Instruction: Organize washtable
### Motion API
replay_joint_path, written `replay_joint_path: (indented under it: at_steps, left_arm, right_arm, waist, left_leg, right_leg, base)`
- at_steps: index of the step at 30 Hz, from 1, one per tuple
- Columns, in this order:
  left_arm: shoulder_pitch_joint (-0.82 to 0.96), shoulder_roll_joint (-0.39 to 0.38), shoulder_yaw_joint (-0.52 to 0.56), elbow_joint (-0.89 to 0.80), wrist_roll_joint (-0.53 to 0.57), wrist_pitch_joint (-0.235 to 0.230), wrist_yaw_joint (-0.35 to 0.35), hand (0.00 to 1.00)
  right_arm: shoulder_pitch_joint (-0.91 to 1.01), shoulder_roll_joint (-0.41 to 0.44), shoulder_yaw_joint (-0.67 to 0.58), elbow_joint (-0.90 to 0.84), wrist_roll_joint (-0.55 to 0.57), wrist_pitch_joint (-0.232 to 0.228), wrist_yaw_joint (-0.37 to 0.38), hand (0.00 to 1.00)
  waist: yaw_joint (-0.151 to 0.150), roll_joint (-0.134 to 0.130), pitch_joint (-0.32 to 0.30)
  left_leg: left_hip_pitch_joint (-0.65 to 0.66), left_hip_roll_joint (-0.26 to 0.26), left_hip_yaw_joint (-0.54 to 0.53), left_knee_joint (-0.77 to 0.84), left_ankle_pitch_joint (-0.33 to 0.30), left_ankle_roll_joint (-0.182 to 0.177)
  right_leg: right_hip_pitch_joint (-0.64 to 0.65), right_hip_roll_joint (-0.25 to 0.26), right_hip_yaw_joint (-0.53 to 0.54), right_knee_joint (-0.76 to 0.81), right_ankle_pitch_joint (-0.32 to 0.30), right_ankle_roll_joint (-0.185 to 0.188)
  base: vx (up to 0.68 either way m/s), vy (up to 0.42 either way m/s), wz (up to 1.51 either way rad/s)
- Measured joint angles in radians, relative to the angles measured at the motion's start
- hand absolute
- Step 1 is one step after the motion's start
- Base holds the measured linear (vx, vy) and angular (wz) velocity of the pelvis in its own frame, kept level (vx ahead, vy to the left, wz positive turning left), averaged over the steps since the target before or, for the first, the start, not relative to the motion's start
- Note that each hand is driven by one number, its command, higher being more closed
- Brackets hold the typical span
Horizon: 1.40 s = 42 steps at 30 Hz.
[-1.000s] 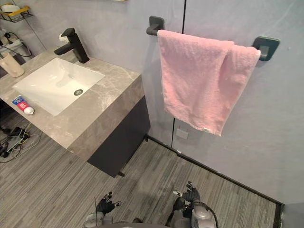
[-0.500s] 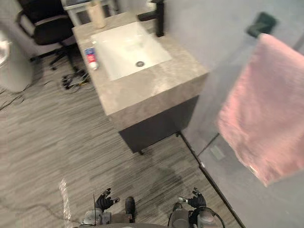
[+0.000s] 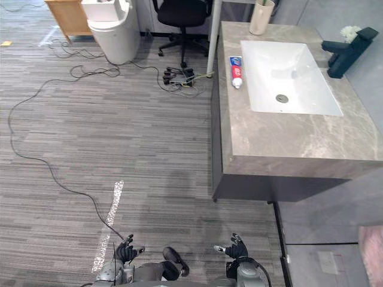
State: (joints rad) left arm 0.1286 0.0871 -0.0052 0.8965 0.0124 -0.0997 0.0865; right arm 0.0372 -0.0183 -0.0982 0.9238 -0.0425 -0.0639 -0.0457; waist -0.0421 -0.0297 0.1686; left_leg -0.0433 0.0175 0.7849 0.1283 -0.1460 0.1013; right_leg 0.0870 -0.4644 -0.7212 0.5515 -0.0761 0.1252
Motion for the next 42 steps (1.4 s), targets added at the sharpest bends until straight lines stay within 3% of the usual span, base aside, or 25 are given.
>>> replay_joint_path:
  at_steps: [1,2,3,7,10,12,13,14,15,16,17,19,20,21,23,24,25,28,30,32,34,37,40,42]
  left_arm:
    - [0.002,-0.003,-0.001,0.001,0.002,0.001,0.000,0.00]
    - [0.004,-0.002,-0.001,0.003,0.006,0.002,0.000,0.00]
    - [0.004,-0.003,-0.001,0.009,0.005,0.003,0.000,0.00]
    - [0.000,-0.013,0.021,0.020,0.000,0.003,0.000,0.00]
    - [-0.015,-0.015,0.037,0.050,0.000,0.004,-0.005,0.00]
    - [-0.019,-0.013,0.039,0.058,0.001,0.004,-0.017,0.00]
    - [-0.021,-0.015,0.041,0.056,0.001,0.004,-0.020,0.00]
    - [-0.020,-0.019,0.054,0.053,0.000,0.006,-0.021,0.00]
    - [-0.021,-0.015,0.057,0.048,-0.001,0.007,-0.021,0.00]
    - [-0.017,-0.001,0.057,0.035,-0.001,0.007,-0.022,0.00]
    - [-0.026,-0.007,0.060,0.031,-0.004,0.008,-0.019,0.00]
    - [-0.031,-0.011,0.069,0.016,0.000,0.005,-0.021,0.00]
    - [-0.030,-0.006,0.068,0.017,0.001,0.006,-0.021,0.00]
    - [-0.028,-0.007,0.068,0.017,0.000,0.005,-0.021,0.00]
    - [-0.031,-0.012,0.068,0.020,0.000,0.006,-0.020,0.00]
    - [-0.034,-0.028,0.065,0.036,0.001,0.006,-0.020,0.00]
    - [-0.034,-0.015,0.065,0.040,0.001,0.007,-0.017,0.00]
    - [-0.034,0.009,0.055,0.040,0.002,0.006,-0.019,0.00]
    - [-0.030,0.013,0.054,0.040,0.004,0.006,-0.019,0.00]
    - [-0.031,0.015,0.056,0.040,0.005,0.005,-0.019,0.00]
    - [-0.031,0.012,0.056,0.039,0.004,0.004,-0.020,0.00]
    - [-0.021,0.010,0.060,0.039,0.005,0.005,-0.019,0.00]
    - [-0.020,-0.004,0.080,0.045,0.003,0.006,-0.019,0.00]
    - [-0.023,-0.005,0.087,0.051,0.002,0.005,-0.021,0.00]
  right_arm:
    - [0.003,-0.001,0.001,0.000,0.000,0.000,0.002,0.00]
    - [0.007,-0.006,0.002,-0.013,-0.001,-0.002,0.006,0.00]
    - [0.007,-0.013,0.002,-0.022,0.000,-0.006,0.006,0.00]
    - [0.010,-0.026,0.001,-0.027,0.008,-0.007,0.008,0.00]
    - [0.005,-0.022,0.006,-0.031,0.014,-0.021,0.025,0.00]
    - [0.005,-0.016,0.004,-0.037,0.014,-0.026,0.027,0.00]
    - [0.010,-0.018,-0.002,-0.039,0.013,-0.026,0.027,0.00]
    - [0.013,-0.020,-0.001,-0.037,0.011,-0.022,0.027,0.00]
    - [0.018,-0.018,0.000,-0.034,0.010,-0.020,0.027,0.00]
    - [0.030,-0.012,0.004,-0.026,0.012,-0.016,0.027,0.00]
    - [0.016,-0.021,0.008,-0.026,0.021,-0.013,0.024,0.00]
    - [0.007,-0.023,0.009,-0.003,0.021,-0.006,0.022,0.00]
    - [0.009,-0.020,0.002,0.006,0.023,-0.003,0.022,0.00]
    - [0.009,-0.017,-0.003,0.009,0.022,-0.002,0.021,0.00]
    - [0.009,-0.021,-0.004,0.013,0.021,-0.003,0.018,0.00]
    - [0.008,-0.029,-0.006,0.004,0.022,-0.007,0.016,0.00]
    - [0.017,-0.013,-0.003,-0.007,0.020,-0.006,0.005,0.00]
    - [0.031,0.004,-0.006,-0.003,0.010,-0.004,0.002,0.00]
    - [0.034,0.012,-0.018,0.004,0.005,-0.004,0.002,0.00]
    - [0.035,0.010,-0.031,0.001,0.001,-0.005,0.006,0.00]
    - [0.035,0.012,-0.039,-0.003,0.001,-0.005,0.010,0.00]
    - [0.034,0.006,-0.027,-0.009,-0.001,-0.008,0.027,0.00]
    - [0.025,0.003,-0.023,-0.008,-0.004,-0.009,0.029,0.00]
    - [0.004,0.004,-0.017,-0.004,-0.007,-0.008,0.031,0.00]
  waist:
    - [-0.002,0.005,0.003]
    - [-0.012,0.009,0.008]
    - [-0.025,0.024,0.019]
    - [-0.032,0.021,0.049]
    - [-0.040,0.015,0.053]
    - [-0.054,0.013,0.053]
    - [-0.054,0.016,0.051]
    - [-0.051,0.024,0.046]
    - [-0.049,0.017,0.043]
    - [-0.050,-0.015,0.025]
    - [-0.034,0.012,0.034]
    - [-0.016,0.009,0.037]
    - [-0.018,-0.008,0.046]
    - [-0.016,-0.005,0.046]
    - [-0.021,0.012,0.046]
    - [-0.030,0.033,0.047]
    - [-0.031,0.010,0.041]
    - [-0.024,-0.026,0.033]
    - [-0.024,-0.030,0.031]
    - [-0.020,-0.027,0.033]
    - [0.001,-0.034,0.047]
    - [0.001,-0.037,0.056]
    - [-0.009,-0.027,0.052]
    - [-0.023,-0.028,0.062]
  left_leg:
    - [0.017,-0.009,-0.016,-0.011,-0.006,-0.005]
    - [0.043,-0.019,-0.046,-0.031,-0.009,-0.010]
    - [0.065,-0.024,-0.079,-0.055,-0.008,-0.011]
    - [0.135,-0.034,-0.126,-0.096,-0.010,-0.017]
    - [0.155,-0.046,-0.172,-0.097,-0.024,-0.032]
    - [0.159,-0.048,-0.218,-0.077,-0.038,-0.029]
    - [0.138,-0.033,-0.243,-0.018,-0.076,-0.039]
    - [0.095,0.012,-0.242,0.119,-0.125,-0.083]
    - [0.064,0.026,-0.233,0.198,-0.127,-0.087]
    - [0.003,0.045,-0.220,0.358,-0.130,-0.089]
    - [-0.086,0.141,-0.221,0.575,-0.171,-0.107]
    - [-0.112,0.156,-0.228,0.596,-0.211,-0.095]
    - [-0.116,0.172,-0.266,0.548,-0.209,-0.103]
    - [-0.114,0.192,-0.297,0.485,-0.199,-0.120]
    - [-0.099,0.228,-0.375,0.298,-0.136,-0.195]
    - [-0.060,0.241,-0.355,0.224,0.005,-0.156]
    - [-0.023,0.206,-0.314,0.181,0.006,-0.157]
    - [0.003,0.149,-0.294,0.177,0.007,-0.143]
    - [0.008,0.125,-0.317,0.178,0.005,-0.140]
    - [0.027,0.106,-0.321,0.176,-0.035,-0.117]
    - [0.093,0.068,-0.287,0.142,-0.071,-0.112]
    - [0.172,0.012,-0.267,0.051,-0.074,-0.108]
    - [0.215,0.023,-0.261,0.011,-0.075,-0.105]
    - [0.216,0.069,-0.239,0.004,-0.086,-0.124]
  right_leg:
    - [-0.027,-0.020,0.046,0.082,-0.015,-0.033]
    - [-0.088,-0.003,0.144,0.190,-0.075,-0.053]
    - [-0.149,0.051,0.213,0.245,-0.126,-0.046]
    - [-0.294,0.147,0.210,0.188,-0.186,-0.062]
    - [-0.366,0.207,0.191,-0.023,-0.126,-0.091]
    - [-0.373,0.228,0.218,-0.059,-0.086,-0.129]
    - [-0.354,0.247,0.202,-0.065,-0.084,-0.132]
    - [-0.322,0.294,0.176,-0.102,-0.081,-0.137]
    - [-0.303,0.317,0.175,-0.144,-0.067,-0.153]
    - [-0.261,0.343,0.190,-0.241,0.010,-0.206]
    - [-0.218,0.379,0.216,-0.314,0.056,-0.253]
    - [-0.176,0.376,0.287,-0.370,0.068,-0.228]
    - [-0.144,0.366,0.315,-0.396,0.076,-0.216]
    - [-0.130,0.363,0.345,-0.409,0.081,-0.203]
    - [-0.124,0.368,0.400,-0.423,0.081,-0.149]
    - [-0.114,0.370,0.428,-0.440,0.090,-0.109]
    - [-0.085,0.347,0.430,-0.481,0.105,-0.078]
    - [-0.056,0.304,0.447,-0.547,0.148,-0.042]
    - [-0.048,0.287,0.449,-0.549,0.149,-0.040]
    - [-0.066,0.269,0.459,-0.480,0.109,-0.029]
    - [-0.142,0.208,0.511,-0.266,0.010,-0.033]
    - [-0.217,0.146,0.462,-0.073,-0.004,-0.076]
    - [-0.250,0.157,0.366,-0.038,-0.051,-0.088]
    - [-0.309,0.206,0.210,-0.096,-0.063,-0.098]
  base:
    - [0.08,0.145,0.43]
    - [0.09,0.105,0.56]
    - [0.09,0.086,0.60]
    - [0.11,0.089,0.50]
    - [0.18,0.047,0.57]
    - [0.30,-0.027,0.94]
    - [0.43,-0.078,0.83]
    - [0.46,-0.073,0.71]
    - [0.49,-0.088,0.47]
    - [0.38,-0.017,0.02]
    - [0.34,0.032,-0.34]
    - [0.20,0.078,-0.63]
    - [0.18,0.061,-0.65]
    - [0.18,0.118,-0.87]
    - [0.12,0.204,-0.86]
    - [0.12,0.278,-0.71]
    - [0.15,0.311,-0.63]
    - [0.09,0.196,-0.18]
    - [0.07,0.131,0.03]
    - [0.03,0.140,-0.12]
    - [-0.01,0.133,-0.45]
    - [-0.02,0.097,-0.53]
    - [0.09,0.040,-0.47]
    - [0.23,-0.052,-0.33]
